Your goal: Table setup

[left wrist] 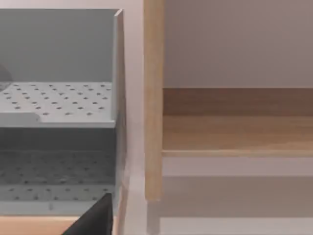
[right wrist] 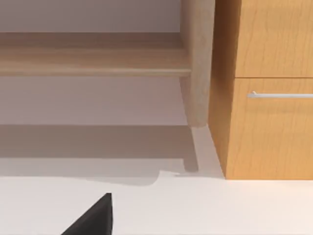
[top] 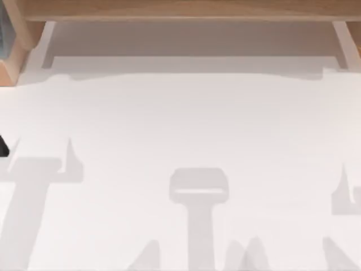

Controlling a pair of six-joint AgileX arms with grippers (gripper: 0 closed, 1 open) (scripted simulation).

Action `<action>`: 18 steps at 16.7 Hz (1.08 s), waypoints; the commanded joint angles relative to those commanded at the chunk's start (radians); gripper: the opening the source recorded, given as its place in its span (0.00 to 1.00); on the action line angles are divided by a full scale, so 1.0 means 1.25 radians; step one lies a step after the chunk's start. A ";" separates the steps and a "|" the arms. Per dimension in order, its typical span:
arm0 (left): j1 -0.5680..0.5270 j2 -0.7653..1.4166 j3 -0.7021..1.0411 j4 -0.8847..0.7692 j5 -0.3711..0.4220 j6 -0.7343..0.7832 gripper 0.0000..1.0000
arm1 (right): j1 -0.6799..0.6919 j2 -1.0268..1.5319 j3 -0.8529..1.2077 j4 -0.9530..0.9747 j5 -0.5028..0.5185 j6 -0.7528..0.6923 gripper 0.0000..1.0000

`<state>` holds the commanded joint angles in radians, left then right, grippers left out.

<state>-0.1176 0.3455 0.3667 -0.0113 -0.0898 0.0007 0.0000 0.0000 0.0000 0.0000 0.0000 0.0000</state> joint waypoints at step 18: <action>-0.344 1.265 1.360 -0.090 -0.340 0.008 1.00 | 0.000 0.000 0.000 0.000 0.000 0.000 1.00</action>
<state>-0.5481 1.9266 2.0667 -0.1239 -0.5143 0.0108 0.0000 0.0000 0.0000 0.0000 0.0000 0.0000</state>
